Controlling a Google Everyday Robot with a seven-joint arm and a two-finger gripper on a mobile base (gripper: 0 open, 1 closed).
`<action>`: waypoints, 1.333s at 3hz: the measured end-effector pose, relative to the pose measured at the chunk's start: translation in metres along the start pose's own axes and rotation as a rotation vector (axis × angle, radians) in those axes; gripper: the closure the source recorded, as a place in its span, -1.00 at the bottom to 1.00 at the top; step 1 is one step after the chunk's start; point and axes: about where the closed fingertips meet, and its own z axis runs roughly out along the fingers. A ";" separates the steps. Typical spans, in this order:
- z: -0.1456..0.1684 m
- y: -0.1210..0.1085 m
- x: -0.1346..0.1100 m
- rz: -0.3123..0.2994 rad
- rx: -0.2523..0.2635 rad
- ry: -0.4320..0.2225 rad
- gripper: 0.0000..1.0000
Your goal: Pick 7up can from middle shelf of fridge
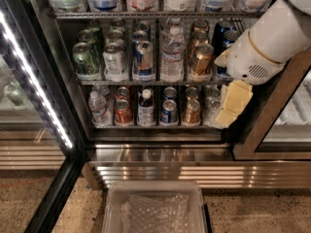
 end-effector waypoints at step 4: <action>0.056 -0.006 -0.057 0.093 -0.034 -0.255 -1.00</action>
Offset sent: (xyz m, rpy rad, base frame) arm 0.0260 0.0672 -0.0461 0.3428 0.0390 -0.0949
